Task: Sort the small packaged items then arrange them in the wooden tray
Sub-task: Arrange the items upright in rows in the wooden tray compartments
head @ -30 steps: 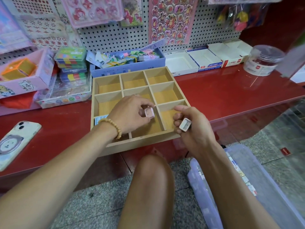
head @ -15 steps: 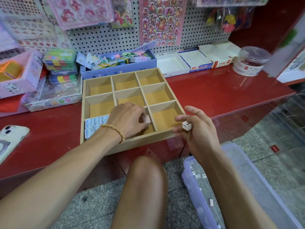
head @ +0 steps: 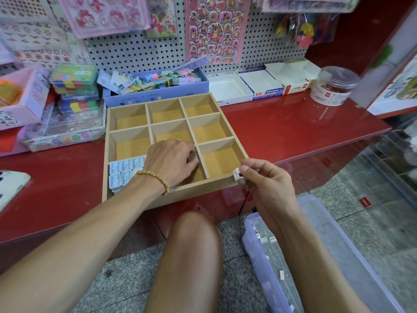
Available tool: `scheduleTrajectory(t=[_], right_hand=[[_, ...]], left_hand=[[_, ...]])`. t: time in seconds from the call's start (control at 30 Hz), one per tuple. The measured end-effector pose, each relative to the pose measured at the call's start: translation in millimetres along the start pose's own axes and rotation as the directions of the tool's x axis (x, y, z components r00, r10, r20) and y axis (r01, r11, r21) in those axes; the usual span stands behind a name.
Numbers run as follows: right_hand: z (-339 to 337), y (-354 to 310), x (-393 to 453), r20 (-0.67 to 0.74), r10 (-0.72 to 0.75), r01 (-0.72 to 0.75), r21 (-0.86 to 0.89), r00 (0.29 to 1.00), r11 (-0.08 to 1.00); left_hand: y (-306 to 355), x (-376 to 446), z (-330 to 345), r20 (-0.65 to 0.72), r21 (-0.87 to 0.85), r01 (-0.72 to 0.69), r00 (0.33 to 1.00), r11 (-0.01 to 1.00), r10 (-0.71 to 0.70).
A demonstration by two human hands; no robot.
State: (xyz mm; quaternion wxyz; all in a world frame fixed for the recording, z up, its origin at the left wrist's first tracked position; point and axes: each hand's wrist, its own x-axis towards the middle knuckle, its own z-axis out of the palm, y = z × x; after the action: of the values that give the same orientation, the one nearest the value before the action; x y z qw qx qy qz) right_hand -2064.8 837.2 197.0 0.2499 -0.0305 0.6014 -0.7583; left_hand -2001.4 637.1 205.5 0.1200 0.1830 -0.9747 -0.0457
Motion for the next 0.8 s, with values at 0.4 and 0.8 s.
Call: scheduleTrajectory(t=[0.4, 0.8], right_hand=[[27.0, -14.8, -16.8, 0.082, 0.051, -0.068, 0.217, 0.995, 0.974], [36.4, -24.2, -31.7, 0.144, 0.09, -0.097, 0.047, 0.986, 0.994]], left_hand=[[39.6, -29.7, -34.5, -0.092, -0.72, -0.138, 0.99, 0.68, 0.103], [32.7, -40.1, -44.2, -0.133, -0.654, -0.178, 0.984, 0.735, 0.12]])
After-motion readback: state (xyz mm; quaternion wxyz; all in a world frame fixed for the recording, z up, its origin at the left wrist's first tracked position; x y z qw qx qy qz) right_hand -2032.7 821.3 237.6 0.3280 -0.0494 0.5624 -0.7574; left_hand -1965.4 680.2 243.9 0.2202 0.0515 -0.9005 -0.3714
